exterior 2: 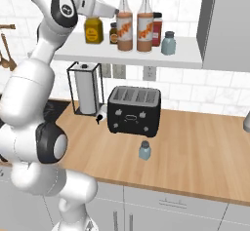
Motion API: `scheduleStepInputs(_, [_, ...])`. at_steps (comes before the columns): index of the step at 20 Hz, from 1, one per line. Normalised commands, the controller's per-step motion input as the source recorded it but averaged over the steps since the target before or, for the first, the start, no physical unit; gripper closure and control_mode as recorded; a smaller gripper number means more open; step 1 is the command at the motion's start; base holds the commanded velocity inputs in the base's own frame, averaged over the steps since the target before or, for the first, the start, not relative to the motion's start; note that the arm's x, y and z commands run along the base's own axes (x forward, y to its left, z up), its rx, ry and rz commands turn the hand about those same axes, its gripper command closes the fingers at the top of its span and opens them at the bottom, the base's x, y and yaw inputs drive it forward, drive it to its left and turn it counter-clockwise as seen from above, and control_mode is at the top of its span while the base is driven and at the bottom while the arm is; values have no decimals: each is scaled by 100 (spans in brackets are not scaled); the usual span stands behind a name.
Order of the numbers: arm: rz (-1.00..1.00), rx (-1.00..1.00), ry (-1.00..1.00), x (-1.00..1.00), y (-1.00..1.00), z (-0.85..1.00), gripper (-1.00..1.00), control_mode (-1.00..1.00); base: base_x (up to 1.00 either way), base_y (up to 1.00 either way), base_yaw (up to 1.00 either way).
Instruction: Put the shaker and condiment bottle from the counter next to their counterparts in the cabinet.
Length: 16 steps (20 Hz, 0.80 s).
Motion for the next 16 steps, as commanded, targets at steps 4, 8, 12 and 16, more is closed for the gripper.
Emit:
scheduleStepInputs(4, [-1, 0, -3, -76, 0, -4, -100, -100, 0, 0, 0])
scheduleStepInputs(8, [-6, 0, 0, -72, 5, -1, -100, -100, 0, 0, 0])
scheduleStepInputs(12, [-5, 0, 0, -65, 10, -5, -100, -100, 0, 0, 0])
scheduleStepInputs(16, [-4, 0, 0, -67, 8, -3, -100, -100, 0, 0, 0])
